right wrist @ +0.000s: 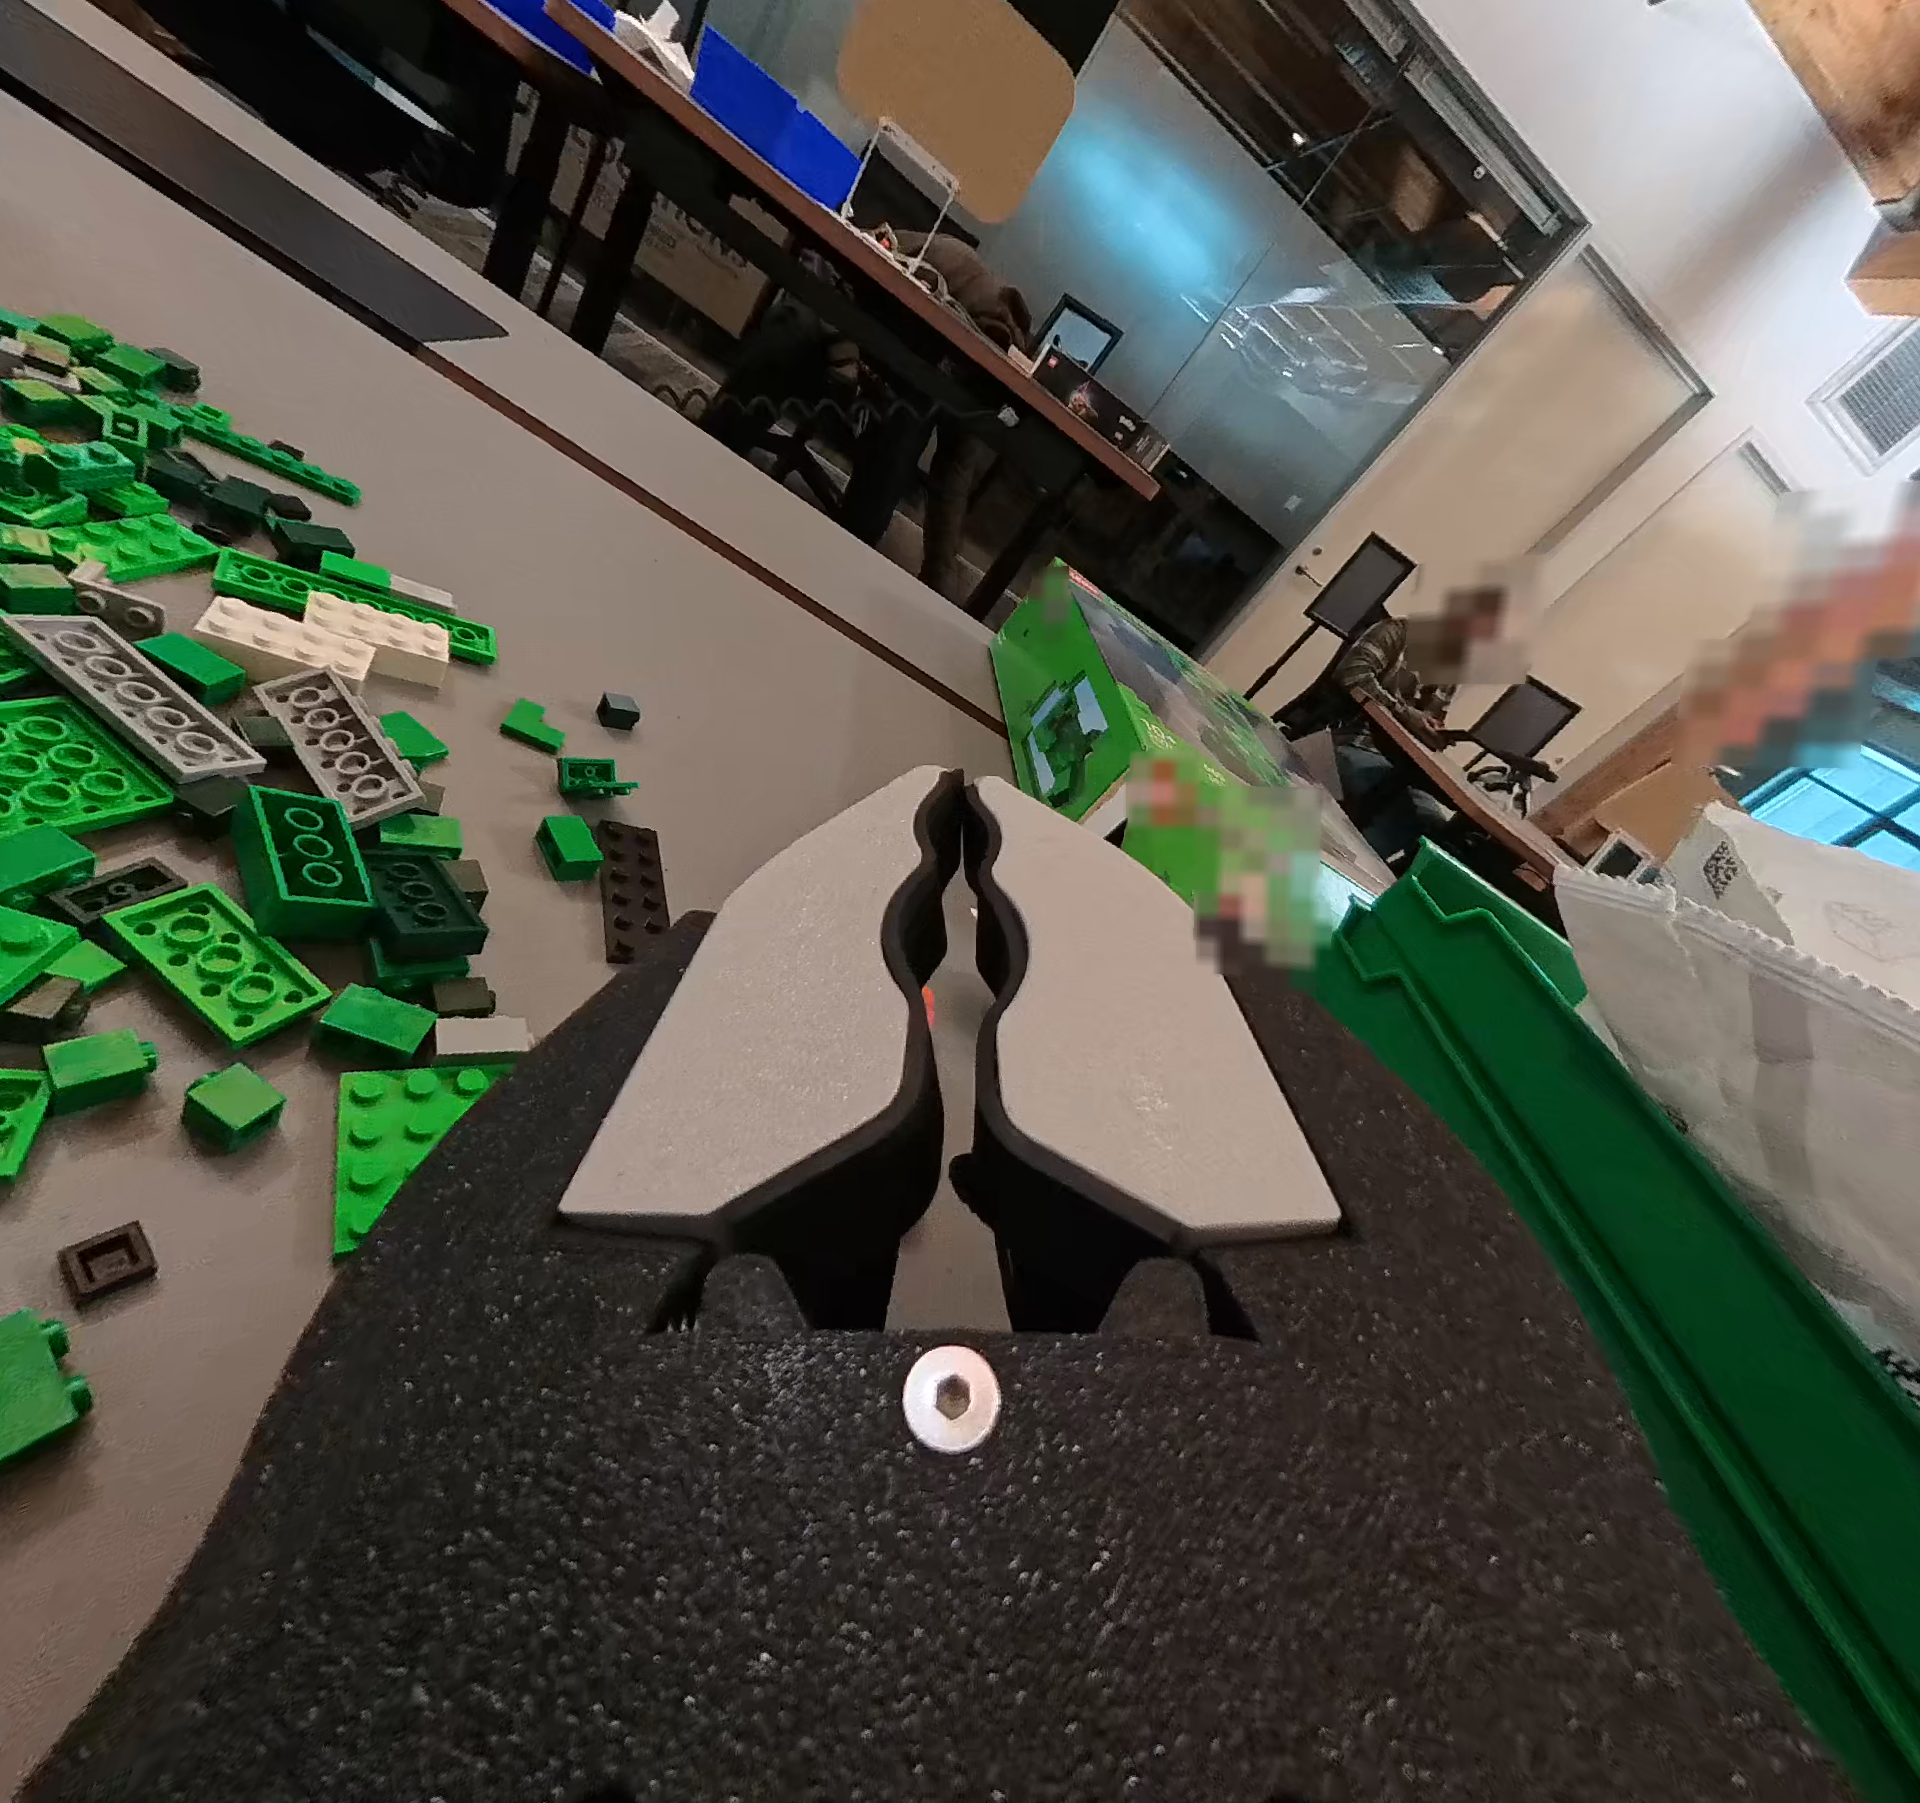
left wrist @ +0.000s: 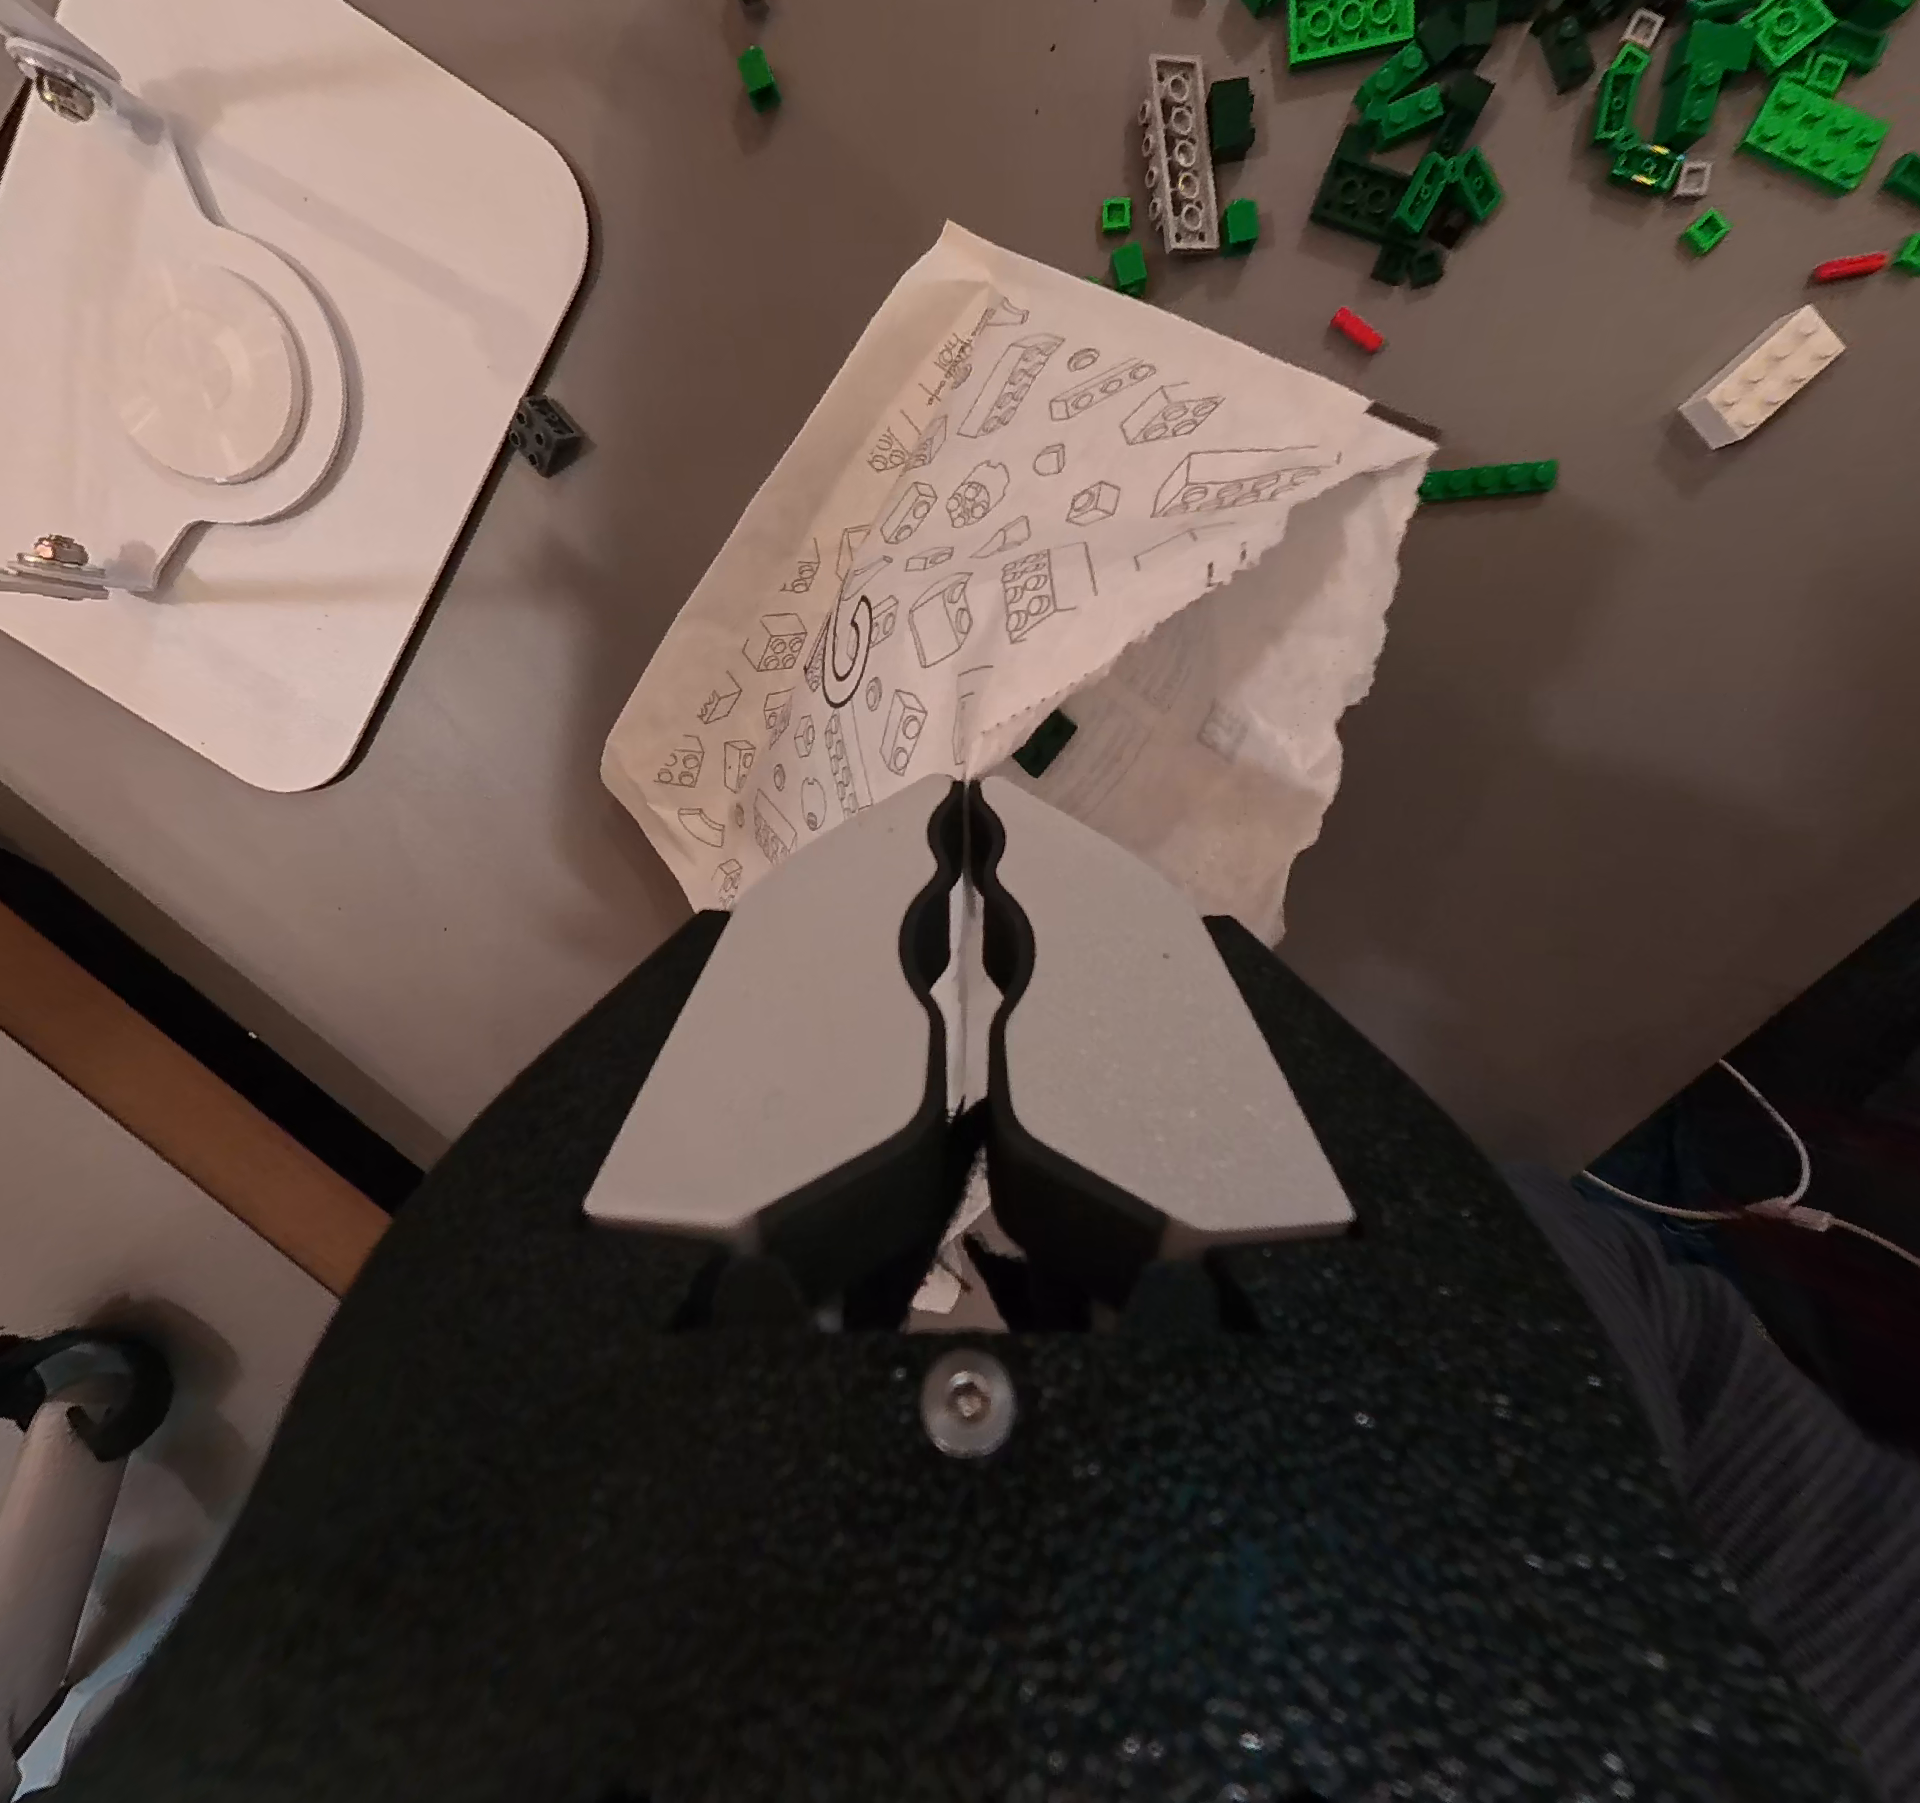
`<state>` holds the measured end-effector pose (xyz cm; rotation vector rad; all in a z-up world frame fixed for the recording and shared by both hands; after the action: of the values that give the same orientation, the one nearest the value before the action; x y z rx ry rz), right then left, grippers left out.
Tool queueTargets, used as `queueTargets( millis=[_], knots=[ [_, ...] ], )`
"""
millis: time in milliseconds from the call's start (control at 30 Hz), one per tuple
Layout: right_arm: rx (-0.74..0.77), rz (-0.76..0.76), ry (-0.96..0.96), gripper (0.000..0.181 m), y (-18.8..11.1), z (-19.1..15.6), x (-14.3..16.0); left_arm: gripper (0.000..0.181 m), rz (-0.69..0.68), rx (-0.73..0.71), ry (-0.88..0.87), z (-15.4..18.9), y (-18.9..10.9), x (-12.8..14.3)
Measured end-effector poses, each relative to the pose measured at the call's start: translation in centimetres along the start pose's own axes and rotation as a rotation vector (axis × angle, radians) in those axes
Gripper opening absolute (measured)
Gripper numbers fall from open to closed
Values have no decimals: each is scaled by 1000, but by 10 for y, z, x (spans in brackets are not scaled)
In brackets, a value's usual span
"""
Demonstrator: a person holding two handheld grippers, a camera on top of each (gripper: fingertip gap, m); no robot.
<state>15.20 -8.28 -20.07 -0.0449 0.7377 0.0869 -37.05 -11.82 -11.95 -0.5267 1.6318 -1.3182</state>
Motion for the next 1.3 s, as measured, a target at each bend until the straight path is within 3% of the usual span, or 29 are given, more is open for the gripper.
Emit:
queueTargets(
  millis=[1300],
  knots=[
    [-104,16,11,0,7,-13,-4,0,-49,20,4,6,7,-1]
  ],
)
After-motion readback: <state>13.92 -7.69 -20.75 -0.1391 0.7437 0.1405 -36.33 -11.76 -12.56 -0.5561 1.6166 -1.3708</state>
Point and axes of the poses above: each gripper's, where its closed fingertips meet, y out along the fingers, x out of its underside, z = x × y across the jaws, the point moved 7 cm from there along -y, back along the fingers, and after that the axes turned 13 degrees about -y, right-handed, at the moved point
